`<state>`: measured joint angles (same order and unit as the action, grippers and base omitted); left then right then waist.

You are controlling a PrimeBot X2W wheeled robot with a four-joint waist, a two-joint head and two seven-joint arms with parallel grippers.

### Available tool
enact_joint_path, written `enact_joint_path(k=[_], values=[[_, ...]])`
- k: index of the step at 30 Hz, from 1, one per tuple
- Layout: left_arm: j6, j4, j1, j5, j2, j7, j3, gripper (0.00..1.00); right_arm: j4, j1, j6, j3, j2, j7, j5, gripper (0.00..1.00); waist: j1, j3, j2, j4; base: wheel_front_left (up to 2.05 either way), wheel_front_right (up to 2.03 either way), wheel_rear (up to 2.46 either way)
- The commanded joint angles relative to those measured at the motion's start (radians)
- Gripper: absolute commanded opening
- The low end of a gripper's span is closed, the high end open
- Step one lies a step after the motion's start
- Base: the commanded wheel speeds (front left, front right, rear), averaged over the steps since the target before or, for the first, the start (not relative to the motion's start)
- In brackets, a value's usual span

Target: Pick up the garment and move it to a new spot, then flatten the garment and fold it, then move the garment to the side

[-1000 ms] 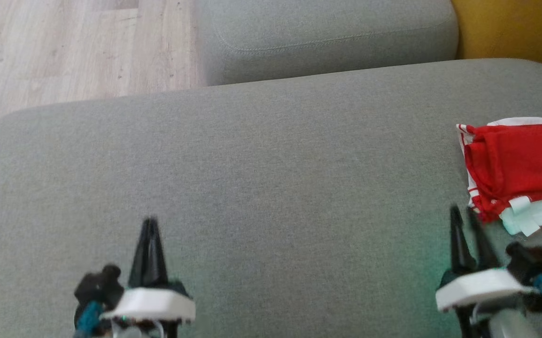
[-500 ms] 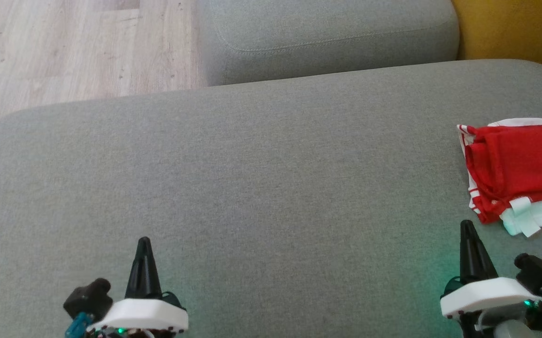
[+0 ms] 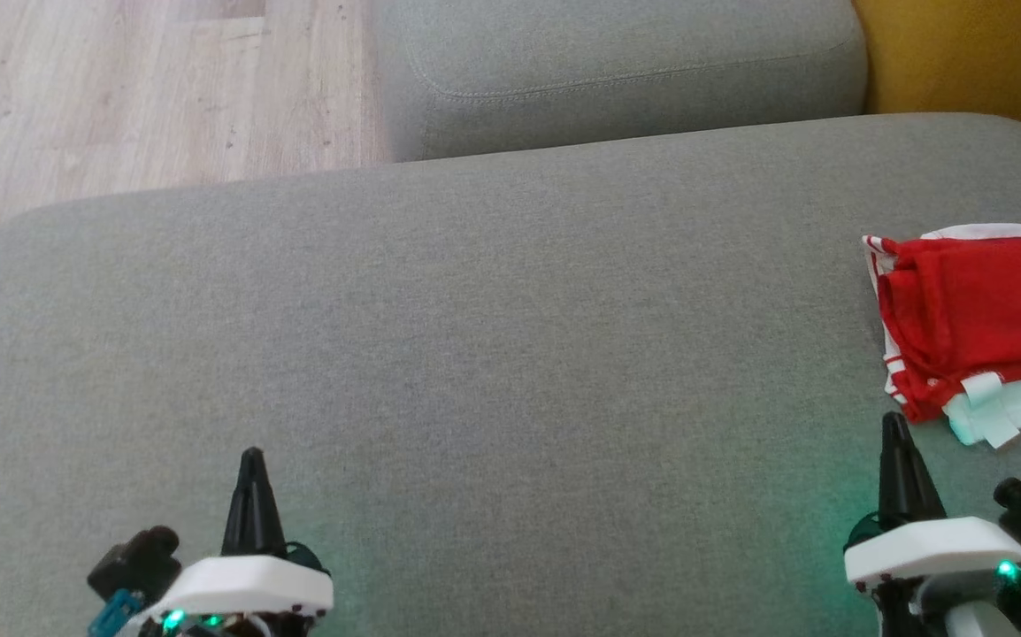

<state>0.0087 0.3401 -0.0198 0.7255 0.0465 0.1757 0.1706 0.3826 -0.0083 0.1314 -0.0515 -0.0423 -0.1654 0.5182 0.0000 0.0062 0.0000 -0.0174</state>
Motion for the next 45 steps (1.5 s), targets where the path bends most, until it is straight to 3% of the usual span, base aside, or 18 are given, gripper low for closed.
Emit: enact_joint_path(k=[1, 45], values=[[-0.007, -0.037, -0.051, 0.02, 0.003, -0.005, -0.021, 0.0, -0.039, -0.046, 0.0, -0.002, -0.003, 0.005, 0.027, 0.0, 0.0, 0.0, 0.0, 0.0, 0.0, 0.0, 0.0], [-0.067, -0.063, -0.067, 0.411, 0.005, -0.132, -0.138, 0.0, -0.084, -0.07, 0.0, -0.029, -0.005, 0.129, 0.507, 0.0, 0.0, -0.001, 0.0, 0.008, 0.0, 0.0, 0.0]])
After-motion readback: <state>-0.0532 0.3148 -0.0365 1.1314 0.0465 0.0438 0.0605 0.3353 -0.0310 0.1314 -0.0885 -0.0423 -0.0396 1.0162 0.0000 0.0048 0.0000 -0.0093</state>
